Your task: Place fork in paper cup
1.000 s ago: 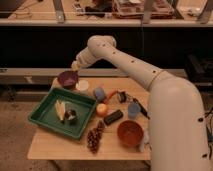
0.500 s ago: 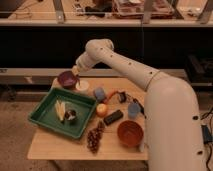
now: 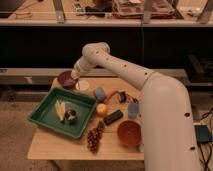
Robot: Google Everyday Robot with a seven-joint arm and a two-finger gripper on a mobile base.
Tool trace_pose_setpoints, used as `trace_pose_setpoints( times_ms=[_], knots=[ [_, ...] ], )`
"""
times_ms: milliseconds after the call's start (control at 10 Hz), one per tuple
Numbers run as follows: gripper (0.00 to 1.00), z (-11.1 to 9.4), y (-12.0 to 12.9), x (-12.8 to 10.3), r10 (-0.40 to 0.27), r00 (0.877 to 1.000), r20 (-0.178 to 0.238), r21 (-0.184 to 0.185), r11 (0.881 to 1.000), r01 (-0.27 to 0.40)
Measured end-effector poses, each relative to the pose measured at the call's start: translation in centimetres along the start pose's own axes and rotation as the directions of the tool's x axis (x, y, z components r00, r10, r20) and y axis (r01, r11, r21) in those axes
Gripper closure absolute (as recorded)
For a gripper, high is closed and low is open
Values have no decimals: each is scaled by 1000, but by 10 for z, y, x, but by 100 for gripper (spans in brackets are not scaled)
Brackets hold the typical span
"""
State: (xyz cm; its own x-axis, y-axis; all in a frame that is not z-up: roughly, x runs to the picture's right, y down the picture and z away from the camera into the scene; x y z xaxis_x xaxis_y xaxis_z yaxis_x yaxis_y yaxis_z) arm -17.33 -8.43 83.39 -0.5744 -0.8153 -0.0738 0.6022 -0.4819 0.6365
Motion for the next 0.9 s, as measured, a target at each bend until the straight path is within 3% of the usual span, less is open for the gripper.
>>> trace_pose_setpoints(
  times_ms=[200, 900],
  knots=[
    [23, 10, -2, -4, -3, 1000, 15, 9, 1000, 2],
    [20, 12, -2, -5, 15, 1000, 13, 27, 1000, -15]
  ],
)
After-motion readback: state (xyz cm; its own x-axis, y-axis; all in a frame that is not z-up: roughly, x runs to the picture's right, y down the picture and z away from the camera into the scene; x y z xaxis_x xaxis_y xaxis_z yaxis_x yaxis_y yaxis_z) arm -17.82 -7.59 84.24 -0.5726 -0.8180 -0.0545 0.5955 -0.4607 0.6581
